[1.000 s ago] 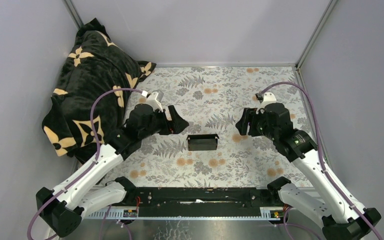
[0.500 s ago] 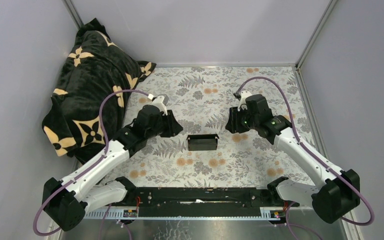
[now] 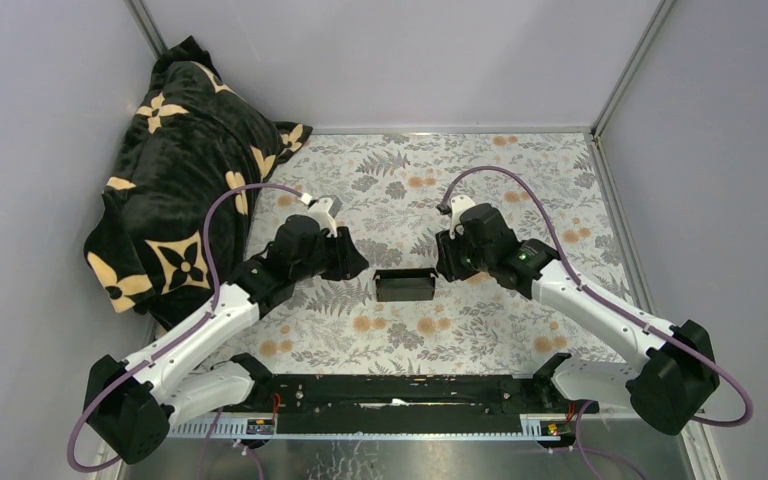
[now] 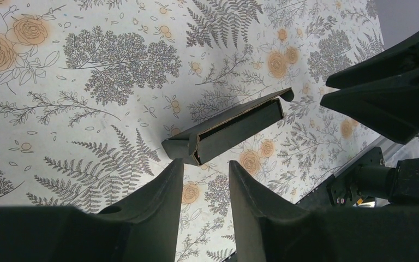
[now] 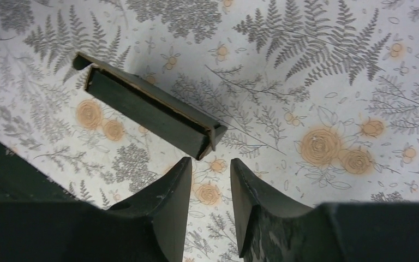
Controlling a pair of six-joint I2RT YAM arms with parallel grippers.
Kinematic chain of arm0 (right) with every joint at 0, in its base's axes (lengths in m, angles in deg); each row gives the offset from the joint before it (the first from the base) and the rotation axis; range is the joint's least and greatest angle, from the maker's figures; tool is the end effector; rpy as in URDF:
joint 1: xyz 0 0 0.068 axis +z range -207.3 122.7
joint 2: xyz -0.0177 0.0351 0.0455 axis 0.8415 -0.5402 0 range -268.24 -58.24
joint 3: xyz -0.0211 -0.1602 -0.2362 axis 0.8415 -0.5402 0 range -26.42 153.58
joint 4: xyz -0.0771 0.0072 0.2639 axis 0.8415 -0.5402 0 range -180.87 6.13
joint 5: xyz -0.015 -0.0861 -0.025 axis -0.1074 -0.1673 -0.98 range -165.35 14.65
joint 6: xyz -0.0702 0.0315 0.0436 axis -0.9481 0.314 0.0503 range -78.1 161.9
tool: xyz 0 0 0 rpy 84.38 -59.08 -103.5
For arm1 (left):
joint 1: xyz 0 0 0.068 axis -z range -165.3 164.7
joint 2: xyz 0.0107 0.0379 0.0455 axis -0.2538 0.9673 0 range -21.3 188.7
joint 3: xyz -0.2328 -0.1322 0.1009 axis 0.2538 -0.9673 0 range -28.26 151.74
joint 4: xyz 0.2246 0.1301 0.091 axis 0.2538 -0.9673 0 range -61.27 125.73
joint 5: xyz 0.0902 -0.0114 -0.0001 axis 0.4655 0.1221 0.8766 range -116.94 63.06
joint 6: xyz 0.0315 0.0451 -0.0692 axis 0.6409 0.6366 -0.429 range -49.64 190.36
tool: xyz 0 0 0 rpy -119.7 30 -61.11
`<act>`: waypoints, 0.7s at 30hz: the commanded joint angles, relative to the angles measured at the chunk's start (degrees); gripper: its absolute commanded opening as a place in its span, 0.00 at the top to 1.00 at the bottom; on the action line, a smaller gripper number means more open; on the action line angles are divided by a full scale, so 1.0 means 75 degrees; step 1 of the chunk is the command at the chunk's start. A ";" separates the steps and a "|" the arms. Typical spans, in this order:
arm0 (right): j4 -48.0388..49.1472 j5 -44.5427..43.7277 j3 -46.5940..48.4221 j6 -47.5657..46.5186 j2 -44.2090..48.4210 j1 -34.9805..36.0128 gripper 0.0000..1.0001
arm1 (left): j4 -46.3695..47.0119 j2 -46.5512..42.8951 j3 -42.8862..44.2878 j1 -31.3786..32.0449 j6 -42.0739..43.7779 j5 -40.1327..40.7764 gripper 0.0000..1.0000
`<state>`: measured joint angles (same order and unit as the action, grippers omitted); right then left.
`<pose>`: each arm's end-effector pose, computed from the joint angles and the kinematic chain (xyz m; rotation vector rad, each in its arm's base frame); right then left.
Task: Fold the paper box
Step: Close the paper box at the center of the board.
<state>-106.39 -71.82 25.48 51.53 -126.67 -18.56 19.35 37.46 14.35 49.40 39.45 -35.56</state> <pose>0.2326 0.1928 0.2595 -0.6116 2.2208 0.5143 0.2151 -0.1632 0.2549 0.1670 2.2420 -0.8094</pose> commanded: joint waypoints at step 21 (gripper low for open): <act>0.0663 -0.0280 -0.0140 -0.0262 -0.0422 0.0294 0.70 | -0.0059 0.0523 0.0091 0.1590 0.0531 0.2270 0.61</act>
<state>-103.68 -75.32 24.28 50.52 -129.79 -17.32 18.41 41.09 14.26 60.72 42.16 -23.59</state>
